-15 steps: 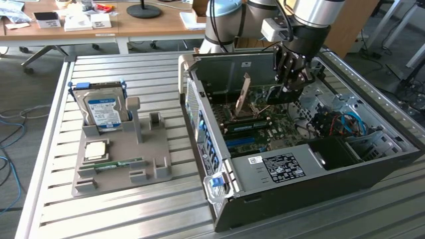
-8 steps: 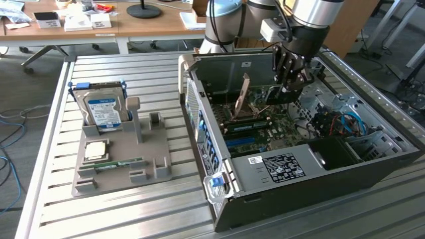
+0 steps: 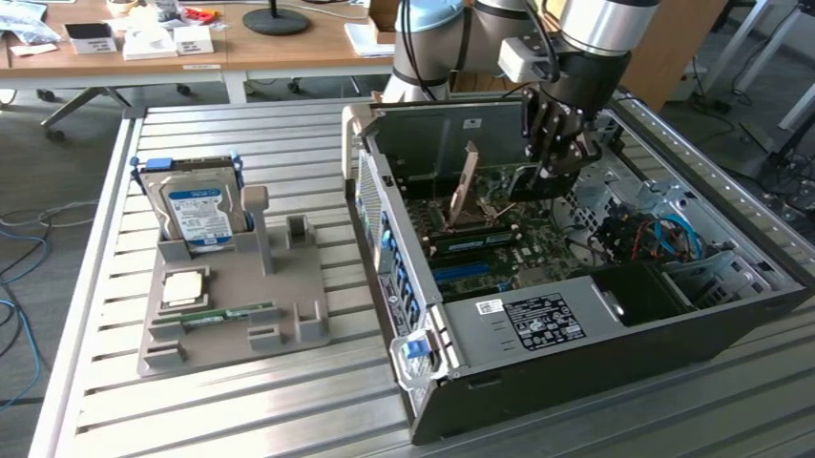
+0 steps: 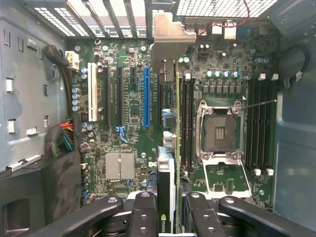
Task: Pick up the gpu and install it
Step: 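Insert the gpu into the slot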
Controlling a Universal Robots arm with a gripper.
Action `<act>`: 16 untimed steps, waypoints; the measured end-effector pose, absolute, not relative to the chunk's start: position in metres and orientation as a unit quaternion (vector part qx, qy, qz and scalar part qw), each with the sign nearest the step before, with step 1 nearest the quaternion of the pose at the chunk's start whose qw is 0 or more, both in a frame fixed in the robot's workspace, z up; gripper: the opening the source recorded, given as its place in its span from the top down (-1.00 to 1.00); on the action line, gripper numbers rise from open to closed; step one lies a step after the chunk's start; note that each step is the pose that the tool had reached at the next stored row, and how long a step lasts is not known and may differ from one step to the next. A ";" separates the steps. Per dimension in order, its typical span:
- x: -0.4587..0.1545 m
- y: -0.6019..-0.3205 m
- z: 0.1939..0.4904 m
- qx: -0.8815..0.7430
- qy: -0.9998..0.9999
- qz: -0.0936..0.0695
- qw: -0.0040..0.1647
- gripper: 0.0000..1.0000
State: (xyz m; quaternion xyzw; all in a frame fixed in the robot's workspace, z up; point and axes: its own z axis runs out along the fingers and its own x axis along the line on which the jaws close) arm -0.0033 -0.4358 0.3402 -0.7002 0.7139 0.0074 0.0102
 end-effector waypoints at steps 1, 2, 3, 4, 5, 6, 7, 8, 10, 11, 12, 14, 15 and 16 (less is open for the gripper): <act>-0.003 -0.436 0.340 -0.700 0.714 0.007 0.010 0.47; -0.003 -0.436 0.340 -0.700 0.714 0.007 0.010 0.47; -0.003 -0.436 0.340 -0.700 0.714 0.007 0.010 0.47; -0.003 -0.436 0.340 -0.700 0.714 0.007 0.010 0.47; -0.003 -0.436 0.339 -0.700 0.714 0.007 0.010 0.47; -0.004 -0.436 0.339 -0.700 0.714 0.007 0.010 0.47; -0.004 -0.436 0.339 -0.700 0.714 0.007 0.010 0.47; -0.004 -0.436 0.338 -0.700 0.714 0.007 0.010 0.47; -0.004 -0.436 0.337 -0.700 0.714 0.007 0.010 0.47; -0.004 -0.436 0.337 -0.700 0.714 0.007 0.010 0.47; -0.004 -0.436 0.336 -0.700 0.714 0.007 0.010 0.47; -0.004 -0.436 0.336 -0.700 0.714 0.007 0.010 0.47; -0.004 -0.436 0.336 -0.700 0.714 0.007 0.010 0.47; -0.004 -0.436 0.336 -0.700 0.714 0.007 0.010 0.47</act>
